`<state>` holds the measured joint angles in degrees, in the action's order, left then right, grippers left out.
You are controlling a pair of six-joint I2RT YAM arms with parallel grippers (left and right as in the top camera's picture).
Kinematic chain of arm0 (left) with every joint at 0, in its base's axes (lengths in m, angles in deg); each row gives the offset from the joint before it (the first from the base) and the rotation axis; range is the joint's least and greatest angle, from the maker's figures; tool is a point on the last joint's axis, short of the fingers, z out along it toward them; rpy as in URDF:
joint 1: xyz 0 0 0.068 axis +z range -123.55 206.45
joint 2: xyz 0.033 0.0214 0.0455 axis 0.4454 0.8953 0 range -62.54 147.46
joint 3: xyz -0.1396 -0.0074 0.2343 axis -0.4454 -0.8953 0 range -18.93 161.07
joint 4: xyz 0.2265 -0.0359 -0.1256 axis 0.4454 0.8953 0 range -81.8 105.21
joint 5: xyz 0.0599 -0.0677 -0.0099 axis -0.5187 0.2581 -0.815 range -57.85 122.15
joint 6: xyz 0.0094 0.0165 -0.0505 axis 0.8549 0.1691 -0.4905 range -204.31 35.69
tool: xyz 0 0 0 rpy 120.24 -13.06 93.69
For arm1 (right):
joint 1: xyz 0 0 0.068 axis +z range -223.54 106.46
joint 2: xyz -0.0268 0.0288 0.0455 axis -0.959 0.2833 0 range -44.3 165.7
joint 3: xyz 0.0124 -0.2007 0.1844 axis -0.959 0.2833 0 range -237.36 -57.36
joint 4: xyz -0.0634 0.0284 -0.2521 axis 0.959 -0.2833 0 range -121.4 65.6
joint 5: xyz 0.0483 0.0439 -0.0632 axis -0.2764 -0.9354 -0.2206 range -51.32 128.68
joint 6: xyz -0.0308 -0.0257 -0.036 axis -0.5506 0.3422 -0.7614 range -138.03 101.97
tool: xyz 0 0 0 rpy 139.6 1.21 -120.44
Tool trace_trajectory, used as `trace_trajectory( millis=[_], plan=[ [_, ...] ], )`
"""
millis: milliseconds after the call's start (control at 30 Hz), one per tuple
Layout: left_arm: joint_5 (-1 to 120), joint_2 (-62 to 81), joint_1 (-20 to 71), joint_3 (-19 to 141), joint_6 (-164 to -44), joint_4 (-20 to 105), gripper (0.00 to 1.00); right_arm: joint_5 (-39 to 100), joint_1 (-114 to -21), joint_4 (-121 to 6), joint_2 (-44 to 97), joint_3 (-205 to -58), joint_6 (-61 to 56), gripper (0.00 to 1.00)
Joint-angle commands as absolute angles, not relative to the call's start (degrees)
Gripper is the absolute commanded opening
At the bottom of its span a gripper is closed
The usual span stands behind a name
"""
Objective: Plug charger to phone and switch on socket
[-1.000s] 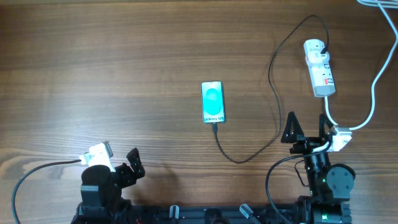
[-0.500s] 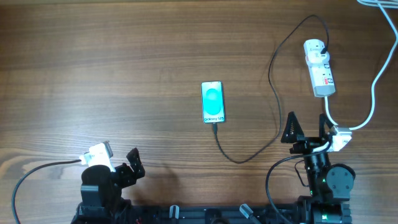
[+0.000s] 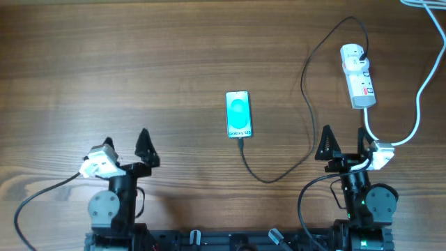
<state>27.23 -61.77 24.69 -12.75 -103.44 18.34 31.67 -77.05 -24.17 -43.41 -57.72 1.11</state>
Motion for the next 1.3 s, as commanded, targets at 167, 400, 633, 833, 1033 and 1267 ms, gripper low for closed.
trace_trajectory(
  millis=[167, 400, 633, 833, 1033, 1267],
  plan=[
    [30.2, -62.4, 24.8, -18.6, -93.0, 12.4, 1.00, 32.9, -76.8, -24.0, -44.1, -57.7, 0.1, 1.00],
    [32.8, -62.4, 24.8, -18.6, -88.6, 12.7, 1.00, 32.9, -76.8, -24.0, -44.1, -57.7, 0.1, 1.00],
    [32.8, -62.4, 24.8, -18.6, -88.6, 12.7, 1.00, 32.9, -76.8, -24.0, -44.1, -57.7, 0.1, 1.00],
    [32.7, -62.3, 24.9, -18.6, -88.6, 12.5, 1.00, 32.9, -76.8, -24.0, -44.1, -57.7, 0.1, 1.00],
    [32.8, -62.2, 24.9, -18.6, -88.6, 12.5, 1.00, 32.9, -76.8, -24.0, -44.1, -57.7, 0.1, 1.00],
    [32.8, -62.2, 24.9, -18.6, -88.6, 12.5, 1.00, 32.9, -76.9, -24.1, -44.2, -57.7, 0.1, 1.00]
  ],
)
